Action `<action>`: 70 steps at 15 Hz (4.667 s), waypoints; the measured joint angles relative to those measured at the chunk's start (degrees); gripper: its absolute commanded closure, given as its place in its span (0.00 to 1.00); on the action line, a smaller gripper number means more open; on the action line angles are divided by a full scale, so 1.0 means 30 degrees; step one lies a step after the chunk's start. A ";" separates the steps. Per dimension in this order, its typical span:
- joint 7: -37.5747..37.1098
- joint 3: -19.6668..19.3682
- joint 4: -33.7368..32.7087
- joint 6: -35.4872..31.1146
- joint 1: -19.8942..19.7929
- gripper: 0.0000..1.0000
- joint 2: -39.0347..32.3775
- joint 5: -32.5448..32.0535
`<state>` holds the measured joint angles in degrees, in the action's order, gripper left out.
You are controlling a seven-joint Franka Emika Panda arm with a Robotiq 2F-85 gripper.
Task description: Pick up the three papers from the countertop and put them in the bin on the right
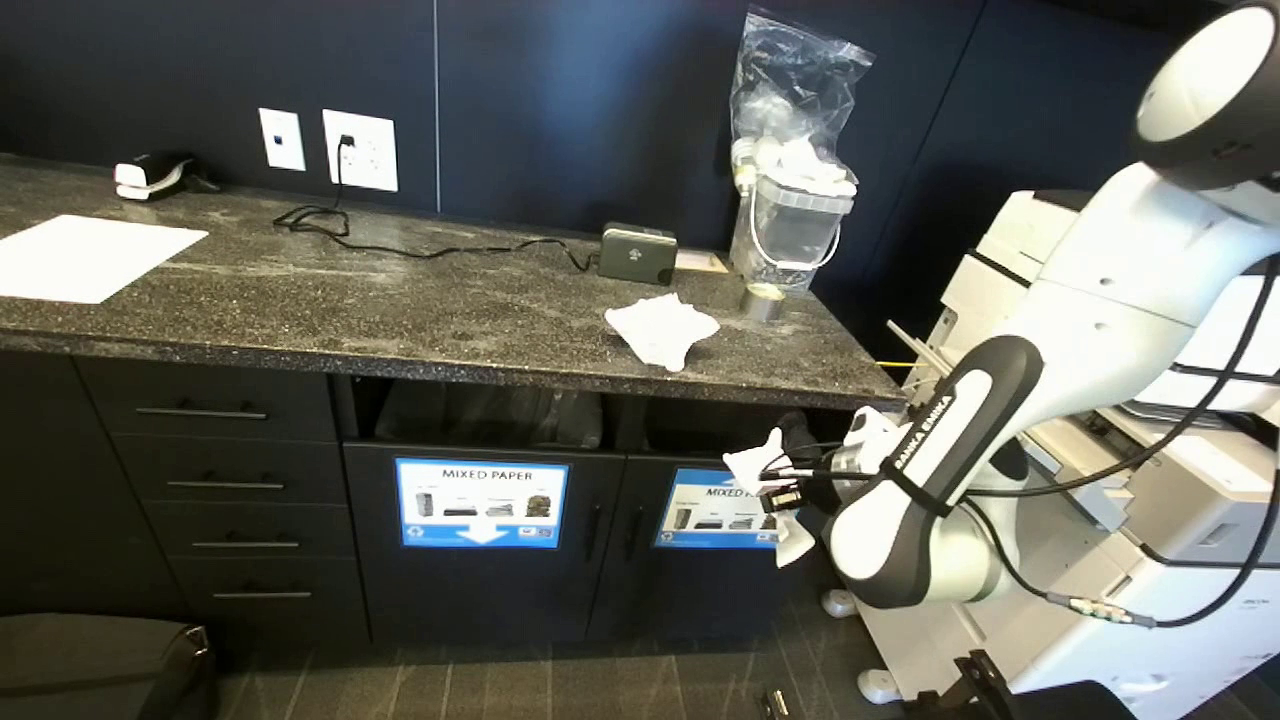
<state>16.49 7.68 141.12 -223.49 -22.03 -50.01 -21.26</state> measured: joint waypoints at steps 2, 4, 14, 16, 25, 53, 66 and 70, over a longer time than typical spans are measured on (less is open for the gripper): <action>-0.0285 -0.0549 -0.1366 -0.1360 0.0936 0.88 -0.1575 -0.0007; -0.0966 -0.0765 -0.2998 -0.2379 0.1712 0.90 -0.3028 0.0040; -0.4579 -0.0773 -1.2011 -0.4752 0.3325 0.90 -0.8932 0.2039; -0.5058 -0.0766 -1.3913 -0.4877 0.3717 0.90 -1.0006 0.3045; -0.5452 -0.0854 -1.8499 -0.5964 0.5697 0.90 -1.1783 0.7325; -0.4767 -0.1987 -1.9385 -0.0481 0.7668 0.08 -1.1716 1.0030; -0.6628 -0.1618 -2.0525 -0.0332 0.6664 0.00 -1.1653 0.7111; -0.6583 -0.1682 -2.0571 -0.0948 0.6693 0.00 -1.1665 0.7431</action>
<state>-3.26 2.64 79.41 -226.33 -1.96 -85.00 1.04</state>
